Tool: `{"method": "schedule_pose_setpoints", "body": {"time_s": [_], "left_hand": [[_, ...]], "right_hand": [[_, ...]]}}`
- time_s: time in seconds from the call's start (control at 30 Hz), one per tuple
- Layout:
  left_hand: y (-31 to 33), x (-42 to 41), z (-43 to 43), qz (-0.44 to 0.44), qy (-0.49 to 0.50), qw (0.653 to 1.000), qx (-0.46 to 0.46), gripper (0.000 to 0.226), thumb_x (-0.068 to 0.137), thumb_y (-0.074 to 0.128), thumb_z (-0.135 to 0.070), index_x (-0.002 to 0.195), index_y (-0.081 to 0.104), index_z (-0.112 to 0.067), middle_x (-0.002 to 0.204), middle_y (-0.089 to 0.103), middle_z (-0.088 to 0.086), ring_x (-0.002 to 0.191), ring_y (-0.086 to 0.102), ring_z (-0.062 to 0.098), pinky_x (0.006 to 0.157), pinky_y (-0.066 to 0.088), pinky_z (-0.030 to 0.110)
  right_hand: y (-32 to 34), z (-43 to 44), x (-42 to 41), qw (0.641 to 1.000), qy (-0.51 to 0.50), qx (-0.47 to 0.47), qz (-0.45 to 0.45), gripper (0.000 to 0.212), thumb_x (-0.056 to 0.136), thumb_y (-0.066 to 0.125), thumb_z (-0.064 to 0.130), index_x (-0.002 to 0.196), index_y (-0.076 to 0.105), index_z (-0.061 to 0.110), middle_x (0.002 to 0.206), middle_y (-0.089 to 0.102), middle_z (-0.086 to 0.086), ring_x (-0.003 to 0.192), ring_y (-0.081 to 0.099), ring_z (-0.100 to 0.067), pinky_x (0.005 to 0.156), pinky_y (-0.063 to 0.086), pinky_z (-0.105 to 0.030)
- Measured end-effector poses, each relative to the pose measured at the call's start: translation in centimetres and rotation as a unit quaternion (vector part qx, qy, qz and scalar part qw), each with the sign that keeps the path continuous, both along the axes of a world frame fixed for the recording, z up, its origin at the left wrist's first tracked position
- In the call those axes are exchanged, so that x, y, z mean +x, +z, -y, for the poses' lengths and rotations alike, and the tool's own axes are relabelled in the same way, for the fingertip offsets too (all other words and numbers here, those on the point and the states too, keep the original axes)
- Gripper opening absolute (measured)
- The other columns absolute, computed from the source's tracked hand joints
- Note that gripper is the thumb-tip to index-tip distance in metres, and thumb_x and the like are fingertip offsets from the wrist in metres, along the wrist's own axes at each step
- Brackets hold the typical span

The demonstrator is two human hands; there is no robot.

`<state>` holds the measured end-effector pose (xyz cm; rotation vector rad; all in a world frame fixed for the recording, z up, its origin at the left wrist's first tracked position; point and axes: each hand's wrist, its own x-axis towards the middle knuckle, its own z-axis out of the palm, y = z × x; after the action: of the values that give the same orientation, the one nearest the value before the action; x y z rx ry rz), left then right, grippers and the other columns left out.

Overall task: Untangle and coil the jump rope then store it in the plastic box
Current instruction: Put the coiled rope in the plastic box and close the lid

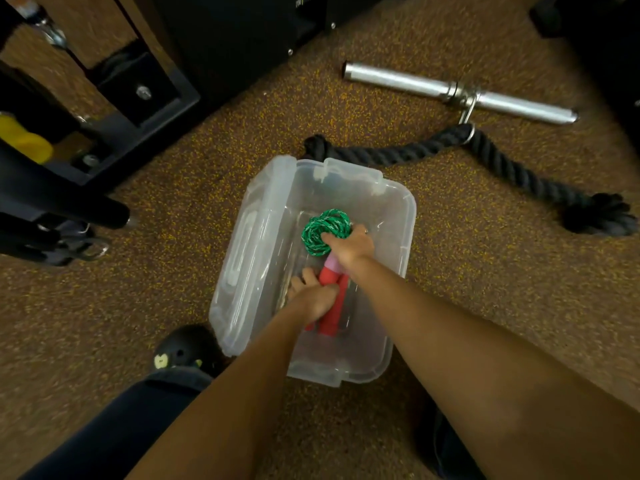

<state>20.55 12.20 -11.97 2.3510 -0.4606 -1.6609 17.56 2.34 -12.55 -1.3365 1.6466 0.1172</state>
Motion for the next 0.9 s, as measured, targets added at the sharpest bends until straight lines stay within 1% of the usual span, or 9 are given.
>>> {"method": "schedule_pose_setpoints", "body": {"time_s": [0.13,0.23,0.3,0.37,0.5,0.67,0.77,0.83,0.9], "left_hand": [[-0.2,0.4,-0.1,0.018,-0.019,1.000,0.007,0.057,0.087,0.045,-0.033,0.135,0.028,-0.009,0.143,0.028,0.016,0.135,0.023,0.032,0.110,0.023,0.041],[-0.4,1.2,-0.5,0.050,-0.041,0.998,-0.015,0.058,0.085,0.053,-0.028,0.133,0.034,-0.001,0.140,0.038,0.023,0.129,0.036,0.038,0.105,0.032,0.041],[-0.6,1.6,-0.8,0.073,-0.055,0.995,-0.033,0.057,0.083,0.058,-0.030,0.129,0.041,0.000,0.133,0.047,0.025,0.121,0.045,0.040,0.101,0.039,0.043],[-0.8,1.8,-1.1,0.097,-0.063,0.992,-0.055,0.053,0.080,0.064,-0.032,0.120,0.048,0.000,0.122,0.055,0.026,0.111,0.053,0.041,0.094,0.044,0.045],[-0.7,1.6,-1.1,0.136,-0.083,0.985,-0.070,0.053,0.074,0.070,-0.036,0.109,0.054,0.000,0.109,0.062,0.022,0.100,0.060,0.038,0.086,0.050,0.044],[-0.1,1.4,-1.1,0.152,-0.089,0.981,-0.078,0.058,0.073,0.073,-0.040,0.109,0.054,0.001,0.108,0.063,0.021,0.099,0.061,0.036,0.083,0.050,0.041],[1.6,1.3,-0.5,0.160,-0.100,0.980,-0.061,0.058,0.083,0.063,-0.036,0.121,0.045,0.005,0.119,0.056,0.025,0.109,0.055,0.037,0.090,0.044,0.040],[3.8,1.2,0.6,0.147,-0.123,0.980,-0.045,0.048,0.091,0.053,-0.024,0.125,0.039,0.006,0.127,0.051,0.026,0.116,0.051,0.038,0.093,0.041,0.038],[7.0,1.5,1.9,0.136,-0.164,0.976,-0.051,0.034,0.092,0.046,-0.015,0.119,0.046,0.007,0.125,0.053,0.025,0.115,0.052,0.037,0.089,0.042,0.036]], "right_hand": [[0.0,1.0,-0.1,0.997,0.002,0.064,0.053,0.065,0.071,0.072,0.046,0.117,0.057,0.004,0.117,0.064,-0.017,0.101,0.064,-0.031,0.085,0.056,-0.043],[0.8,1.9,0.2,0.994,0.039,0.077,0.060,0.068,0.081,0.058,0.054,0.123,0.054,0.001,0.125,0.059,-0.018,0.111,0.059,-0.034,0.095,0.050,-0.045],[1.4,2.3,0.4,0.995,0.073,0.061,0.039,0.060,0.092,0.045,0.046,0.127,0.050,-0.002,0.131,0.054,-0.021,0.118,0.053,-0.036,0.101,0.045,-0.043],[2.0,2.6,0.3,0.992,0.119,0.044,-0.007,0.044,0.099,0.037,0.028,0.122,0.053,-0.005,0.127,0.056,-0.022,0.117,0.053,-0.035,0.098,0.044,-0.037],[2.1,2.1,-0.4,0.959,0.258,-0.011,-0.113,0.033,0.093,0.042,0.004,0.122,0.052,-0.007,0.129,0.054,-0.022,0.120,0.052,-0.033,0.095,0.043,-0.034],[2.2,1.8,-0.5,0.922,0.352,-0.032,-0.155,0.034,0.090,0.047,0.001,0.123,0.052,-0.007,0.130,0.053,-0.022,0.121,0.052,-0.031,0.095,0.044,-0.032],[3.5,1.7,-0.4,0.935,0.325,-0.045,-0.137,0.031,0.091,0.046,0.003,0.119,0.055,-0.008,0.126,0.057,-0.022,0.119,0.054,-0.033,0.093,0.045,-0.032],[4.9,1.3,-0.4,0.964,0.240,-0.059,-0.097,0.029,0.091,0.045,0.002,0.115,0.057,-0.008,0.122,0.060,-0.024,0.115,0.056,-0.034,0.089,0.045,-0.032],[6.5,0.3,-0.5,0.988,0.124,-0.093,-0.024,0.031,0.091,0.042,0.001,0.118,0.056,-0.006,0.121,0.061,-0.024,0.113,0.056,-0.035,0.084,0.040,-0.026]]}}
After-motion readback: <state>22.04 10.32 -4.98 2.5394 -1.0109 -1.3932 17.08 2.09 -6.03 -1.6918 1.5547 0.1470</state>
